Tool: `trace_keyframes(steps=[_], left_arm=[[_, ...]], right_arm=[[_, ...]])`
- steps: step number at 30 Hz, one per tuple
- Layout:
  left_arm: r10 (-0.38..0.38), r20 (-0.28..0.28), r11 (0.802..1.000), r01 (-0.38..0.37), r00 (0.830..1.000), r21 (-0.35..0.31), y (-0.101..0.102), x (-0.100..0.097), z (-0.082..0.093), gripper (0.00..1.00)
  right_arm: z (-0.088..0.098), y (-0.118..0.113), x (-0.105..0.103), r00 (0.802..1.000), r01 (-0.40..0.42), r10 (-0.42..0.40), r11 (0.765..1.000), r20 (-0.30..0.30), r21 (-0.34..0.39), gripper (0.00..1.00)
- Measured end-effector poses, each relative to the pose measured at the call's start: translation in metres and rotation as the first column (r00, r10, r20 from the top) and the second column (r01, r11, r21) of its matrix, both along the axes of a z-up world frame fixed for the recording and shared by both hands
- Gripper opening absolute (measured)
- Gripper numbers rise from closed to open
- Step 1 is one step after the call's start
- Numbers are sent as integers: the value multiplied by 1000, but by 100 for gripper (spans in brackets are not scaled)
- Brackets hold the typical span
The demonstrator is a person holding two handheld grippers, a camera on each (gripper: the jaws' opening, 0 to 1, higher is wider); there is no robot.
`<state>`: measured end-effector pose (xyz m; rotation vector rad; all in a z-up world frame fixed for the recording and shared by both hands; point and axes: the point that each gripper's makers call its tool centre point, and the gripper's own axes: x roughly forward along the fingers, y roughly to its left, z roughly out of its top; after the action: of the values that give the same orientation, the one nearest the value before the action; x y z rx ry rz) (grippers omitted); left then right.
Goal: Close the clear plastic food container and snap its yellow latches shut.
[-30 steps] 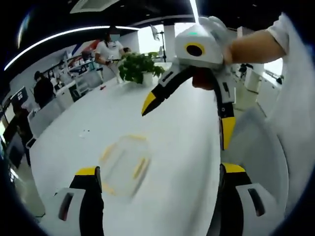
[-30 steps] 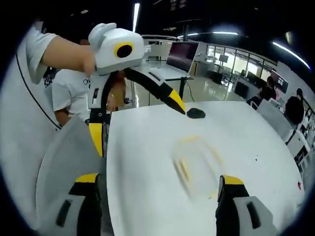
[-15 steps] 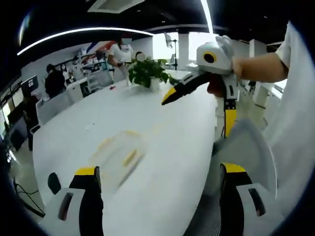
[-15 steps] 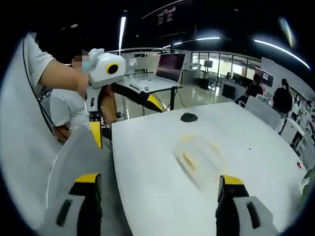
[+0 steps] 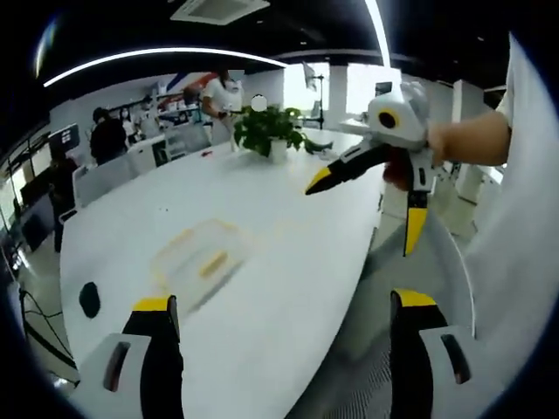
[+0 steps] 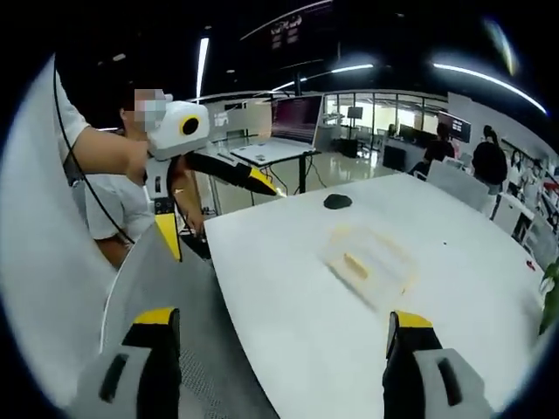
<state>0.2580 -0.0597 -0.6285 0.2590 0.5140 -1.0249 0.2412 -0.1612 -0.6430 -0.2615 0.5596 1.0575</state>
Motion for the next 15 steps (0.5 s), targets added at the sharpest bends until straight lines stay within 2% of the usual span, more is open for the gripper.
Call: trace_keyframes(steps=[4,6,12,15], left_arm=[[30,2,999,-30,1000,-23,3,-5,-7,99],[41,-14,999,-41,999,-20,6,-7,-14,99],[65,-24,997,-66,998,-33,12,-13,-24,99],[69,-22,994,-70,997,-84,10,-17,-23,99]], right_arm=[[-6,0,-16,1000,-3,3,1000,14,-1,99],[-12,-2,-22,1000,6,-6,1000,-20,15,99],[-16,-5,-28,999,28,-27,999,-33,38,99],[-20,-5,-30,999,36,-35,998,-37,42,99]])
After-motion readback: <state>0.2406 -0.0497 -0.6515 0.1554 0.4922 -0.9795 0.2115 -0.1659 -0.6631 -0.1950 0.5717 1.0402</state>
